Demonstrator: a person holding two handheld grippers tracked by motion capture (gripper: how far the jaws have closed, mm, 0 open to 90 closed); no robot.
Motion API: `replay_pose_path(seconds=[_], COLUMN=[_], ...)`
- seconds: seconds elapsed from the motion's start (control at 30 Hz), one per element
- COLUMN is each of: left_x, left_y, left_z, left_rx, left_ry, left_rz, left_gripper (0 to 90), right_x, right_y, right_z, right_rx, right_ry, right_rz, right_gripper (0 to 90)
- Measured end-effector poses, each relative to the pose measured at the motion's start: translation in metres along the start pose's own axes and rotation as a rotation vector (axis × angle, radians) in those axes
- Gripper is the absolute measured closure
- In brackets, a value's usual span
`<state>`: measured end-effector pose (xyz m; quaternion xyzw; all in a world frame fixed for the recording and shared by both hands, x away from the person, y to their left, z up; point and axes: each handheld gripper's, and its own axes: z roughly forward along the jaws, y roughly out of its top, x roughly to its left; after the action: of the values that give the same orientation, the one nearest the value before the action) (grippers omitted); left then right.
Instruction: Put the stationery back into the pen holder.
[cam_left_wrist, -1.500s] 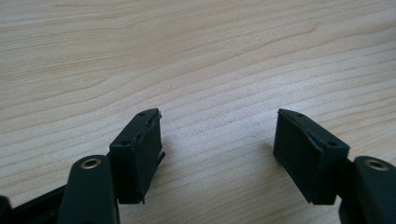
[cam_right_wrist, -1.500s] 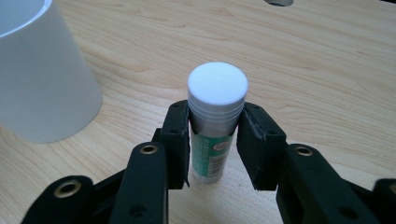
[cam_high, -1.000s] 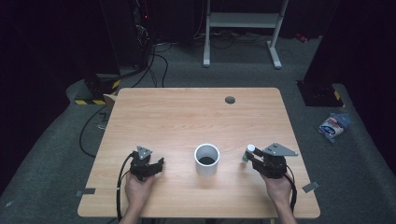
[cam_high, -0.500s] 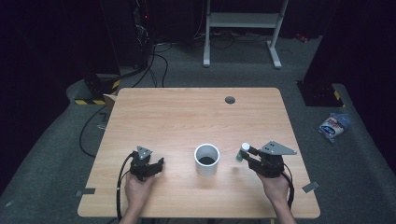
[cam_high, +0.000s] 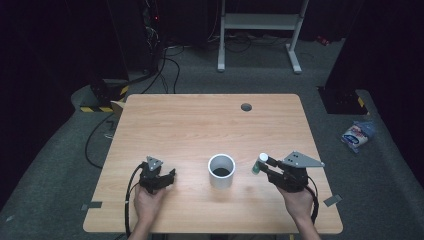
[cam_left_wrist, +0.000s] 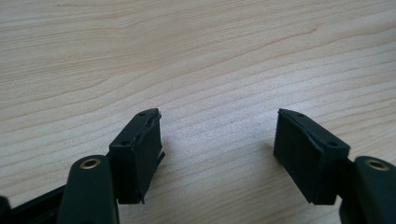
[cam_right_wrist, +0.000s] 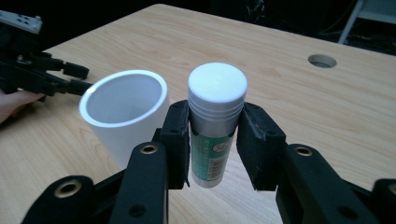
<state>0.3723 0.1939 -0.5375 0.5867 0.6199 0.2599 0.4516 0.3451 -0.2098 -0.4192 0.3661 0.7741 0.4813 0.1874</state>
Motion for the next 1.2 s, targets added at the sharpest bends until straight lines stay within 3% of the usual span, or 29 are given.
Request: replay_pose_path(seconds=[0.43,0.6,1.2], left_x=[0.000,0.000,0.000], left_y=[0.000,0.000,0.000], left_z=[0.000,0.000,0.000], left_rx=[0.001,0.007,0.006], left_ry=[0.000,-0.001,-0.001], left_rz=[0.001,0.002,0.003], left_gripper=[30.1,28.7,28.5], right_x=[0.001,0.006,0.027], right_y=[0.016,0.022,0.048], right_z=[0.001,0.012,0.019], right_rx=[-0.003,0.049,0.009], right_ry=[0.094,0.130,0.140], right_rz=[-0.011,-0.038,-0.055], right_gripper=[64.7,64.7,64.7])
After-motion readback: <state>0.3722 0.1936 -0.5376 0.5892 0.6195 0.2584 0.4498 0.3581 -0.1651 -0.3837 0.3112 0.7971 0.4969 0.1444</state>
